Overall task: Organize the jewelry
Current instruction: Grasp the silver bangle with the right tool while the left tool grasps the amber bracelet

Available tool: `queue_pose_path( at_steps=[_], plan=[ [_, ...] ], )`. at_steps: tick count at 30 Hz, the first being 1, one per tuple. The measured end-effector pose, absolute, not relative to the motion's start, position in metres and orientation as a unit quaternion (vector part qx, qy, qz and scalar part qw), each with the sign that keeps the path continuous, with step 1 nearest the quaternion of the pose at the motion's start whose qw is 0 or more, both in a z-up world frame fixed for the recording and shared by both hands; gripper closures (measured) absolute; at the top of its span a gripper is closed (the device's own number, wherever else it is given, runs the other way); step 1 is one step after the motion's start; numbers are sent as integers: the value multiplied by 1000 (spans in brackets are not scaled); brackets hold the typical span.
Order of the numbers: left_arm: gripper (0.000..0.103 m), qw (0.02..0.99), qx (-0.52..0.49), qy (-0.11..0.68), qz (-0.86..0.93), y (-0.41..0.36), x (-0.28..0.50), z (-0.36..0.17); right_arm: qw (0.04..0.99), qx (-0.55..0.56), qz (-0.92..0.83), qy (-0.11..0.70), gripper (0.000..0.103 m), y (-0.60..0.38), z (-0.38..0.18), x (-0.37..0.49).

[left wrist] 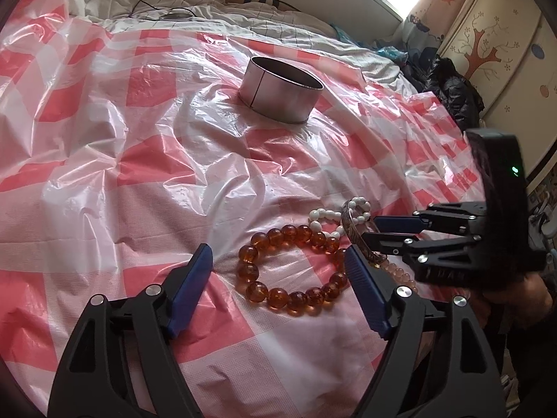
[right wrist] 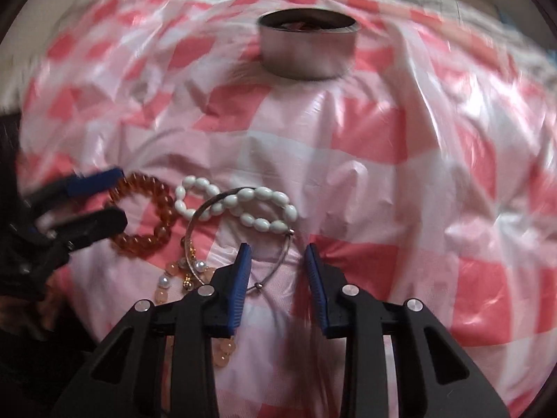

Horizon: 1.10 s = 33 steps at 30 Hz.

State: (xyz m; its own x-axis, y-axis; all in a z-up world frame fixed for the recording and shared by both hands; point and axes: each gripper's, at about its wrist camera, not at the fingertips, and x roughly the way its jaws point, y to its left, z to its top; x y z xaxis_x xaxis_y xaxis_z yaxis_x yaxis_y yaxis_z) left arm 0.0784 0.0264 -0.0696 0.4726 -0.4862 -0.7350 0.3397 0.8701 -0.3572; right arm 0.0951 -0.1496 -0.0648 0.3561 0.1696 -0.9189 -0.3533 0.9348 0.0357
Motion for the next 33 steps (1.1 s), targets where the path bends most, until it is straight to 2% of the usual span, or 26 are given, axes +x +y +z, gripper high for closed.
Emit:
queue_pose_path(
  at_steps=[1, 2, 3, 4, 5, 7, 10, 13, 15, 18, 19, 20, 21, 22, 28, 29, 31, 33],
  plan=[
    [29, 855, -67, 455, -239, 23, 78, -70, 821, -98, 157, 540, 78, -145, -65, 94],
    [33, 857, -50, 455, -236, 19, 76, -70, 823, -93, 158, 537, 84, -143, -64, 94],
    [44, 860, -35, 452, -235, 16, 75, -69, 824, -58, 164, 539, 89, -150, -63, 95],
    [66, 862, -21, 455, -224, 14, 74, -70, 822, -13, 173, 543, 91, -159, -63, 98],
    [78, 863, -18, 456, -217, 16, 75, -70, 817, 41, 183, 545, 94, -172, -65, 101],
    [93, 857, -54, 463, -217, 27, 80, -70, 792, 190, 213, 540, 97, -206, -73, 104],
    [93, 846, -113, 468, -229, 42, 83, -69, 779, 311, 259, 479, 98, -233, -61, 102],
    [93, 846, -151, 445, -250, 49, 78, -56, 770, 375, 297, 422, 98, -246, -52, 94],
    [93, 846, -176, 424, -270, 51, 76, -43, 766, 396, 322, 391, 98, -249, -46, 91],
    [93, 854, -168, 414, -266, 47, 75, -35, 766, 377, 328, 405, 98, -240, -43, 91],
    [92, 854, -167, 419, -261, 47, 76, -37, 776, 357, 313, 416, 96, -237, -41, 91],
    [92, 851, -169, 425, -259, 46, 78, -40, 790, 328, 290, 430, 72, -233, -40, 91],
    [92, 848, -168, 433, -255, 46, 80, -45, 797, 309, 275, 440, 36, -230, -40, 91],
    [92, 847, -164, 439, -249, 47, 81, -49, 801, 297, 266, 446, 29, -231, -41, 89],
    [92, 850, -174, 441, -229, 62, 85, -55, 814, 155, 307, 469, 29, -174, -34, 76],
    [92, 851, -176, 441, -226, 64, 85, -55, 816, 119, 301, 478, 31, -162, -37, 75],
    [92, 853, -176, 439, -221, 67, 85, -55, 824, 49, 278, 492, 53, -145, -46, 75],
    [92, 854, -177, 438, -217, 70, 85, -54, 825, 13, 255, 504, 88, -136, -57, 79]
  ],
)
